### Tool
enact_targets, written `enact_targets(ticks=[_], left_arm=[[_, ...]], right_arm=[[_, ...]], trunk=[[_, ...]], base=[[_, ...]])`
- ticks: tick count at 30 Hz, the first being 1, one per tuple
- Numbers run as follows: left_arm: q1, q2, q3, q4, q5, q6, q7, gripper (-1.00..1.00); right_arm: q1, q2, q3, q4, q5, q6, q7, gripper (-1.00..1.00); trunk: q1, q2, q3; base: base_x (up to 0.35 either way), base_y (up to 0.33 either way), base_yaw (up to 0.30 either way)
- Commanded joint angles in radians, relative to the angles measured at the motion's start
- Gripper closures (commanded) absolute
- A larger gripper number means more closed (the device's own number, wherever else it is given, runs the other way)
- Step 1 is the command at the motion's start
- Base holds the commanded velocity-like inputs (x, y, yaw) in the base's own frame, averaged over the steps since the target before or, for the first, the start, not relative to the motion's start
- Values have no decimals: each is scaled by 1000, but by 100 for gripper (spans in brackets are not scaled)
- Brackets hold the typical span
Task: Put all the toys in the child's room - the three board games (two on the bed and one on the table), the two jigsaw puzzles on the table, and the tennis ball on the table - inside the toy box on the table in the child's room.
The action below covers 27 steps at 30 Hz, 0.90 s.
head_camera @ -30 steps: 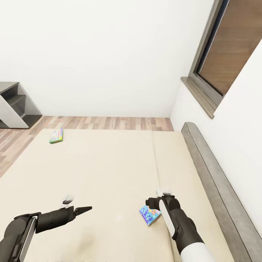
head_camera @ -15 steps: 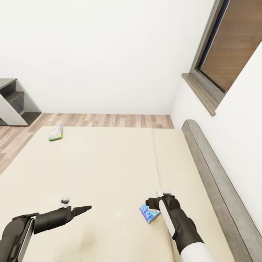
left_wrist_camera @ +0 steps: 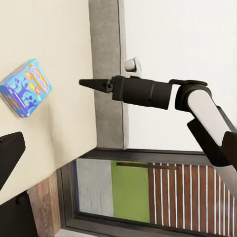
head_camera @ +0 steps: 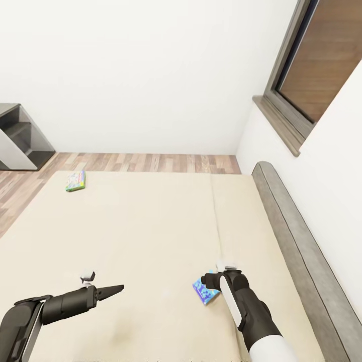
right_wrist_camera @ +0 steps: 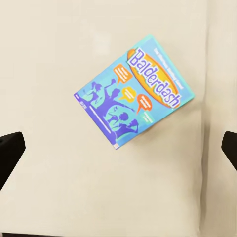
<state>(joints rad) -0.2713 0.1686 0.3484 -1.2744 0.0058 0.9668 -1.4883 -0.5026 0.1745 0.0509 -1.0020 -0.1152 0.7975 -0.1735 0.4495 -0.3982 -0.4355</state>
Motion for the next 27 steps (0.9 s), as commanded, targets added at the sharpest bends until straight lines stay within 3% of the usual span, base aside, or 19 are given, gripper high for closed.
enact_targets(ticks=[1,27], left_arm=[[0,0,0,0,0,10,-4,-100],[0,-3,-3,0,-10,9,-3,-100]], right_arm=[[-1,0,1,-1,-11,3,-10,-100],[-1,0,1,-1,-11,2,-9,-100]], trunk=[[0,-2,-3],[0,-2,-46]], base=[[0,0,0],[0,0,0]])
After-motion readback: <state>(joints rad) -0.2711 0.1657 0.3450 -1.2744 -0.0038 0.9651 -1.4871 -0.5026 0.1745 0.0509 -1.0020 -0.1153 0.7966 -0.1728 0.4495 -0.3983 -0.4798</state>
